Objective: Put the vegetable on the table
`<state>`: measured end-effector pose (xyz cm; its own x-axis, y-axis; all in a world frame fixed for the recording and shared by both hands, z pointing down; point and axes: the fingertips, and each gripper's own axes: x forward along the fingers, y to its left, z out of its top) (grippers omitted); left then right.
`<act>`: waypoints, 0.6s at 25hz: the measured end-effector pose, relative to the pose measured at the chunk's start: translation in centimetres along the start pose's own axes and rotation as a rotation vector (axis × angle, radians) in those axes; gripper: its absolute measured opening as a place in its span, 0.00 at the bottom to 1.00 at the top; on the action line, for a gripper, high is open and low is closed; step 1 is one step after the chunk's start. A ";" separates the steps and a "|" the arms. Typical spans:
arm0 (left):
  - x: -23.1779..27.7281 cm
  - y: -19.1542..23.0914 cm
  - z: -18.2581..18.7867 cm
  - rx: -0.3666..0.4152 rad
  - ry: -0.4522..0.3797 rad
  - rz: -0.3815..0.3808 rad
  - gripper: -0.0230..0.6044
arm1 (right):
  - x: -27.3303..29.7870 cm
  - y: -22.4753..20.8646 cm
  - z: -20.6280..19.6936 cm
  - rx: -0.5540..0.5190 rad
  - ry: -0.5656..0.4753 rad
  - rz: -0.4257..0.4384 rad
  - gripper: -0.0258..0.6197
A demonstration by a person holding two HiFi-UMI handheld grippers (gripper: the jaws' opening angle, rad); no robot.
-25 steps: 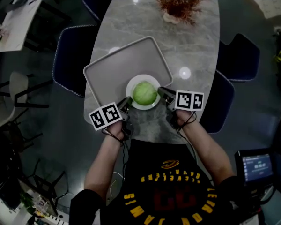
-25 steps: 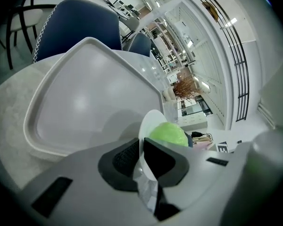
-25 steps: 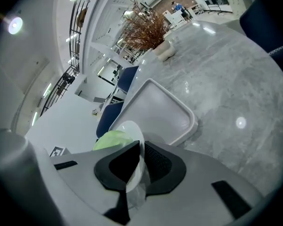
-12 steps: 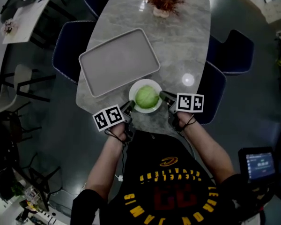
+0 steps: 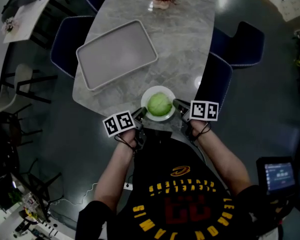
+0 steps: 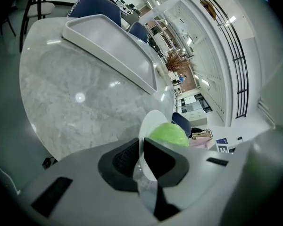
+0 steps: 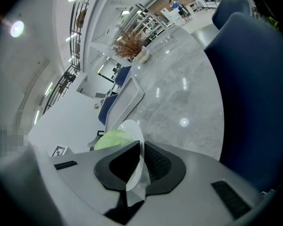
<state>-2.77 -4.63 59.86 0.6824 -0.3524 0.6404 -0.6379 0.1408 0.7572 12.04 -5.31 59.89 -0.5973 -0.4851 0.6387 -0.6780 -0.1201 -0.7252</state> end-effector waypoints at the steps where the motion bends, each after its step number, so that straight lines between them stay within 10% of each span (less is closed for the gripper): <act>1: 0.4 0.0 -0.2 0.001 0.002 0.000 0.09 | -0.1 -0.5 -0.1 0.003 -0.002 -0.003 0.10; 15: 3.4 1.6 -1.8 0.051 0.038 0.045 0.09 | 0.5 -4.4 -1.5 0.040 -0.033 -0.043 0.10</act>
<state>-0.86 -3.92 63.47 0.6654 -0.3113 0.6785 -0.6847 0.1076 0.7208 14.08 -3.68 63.79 -0.5533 -0.5068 0.6611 -0.6847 -0.1754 -0.7074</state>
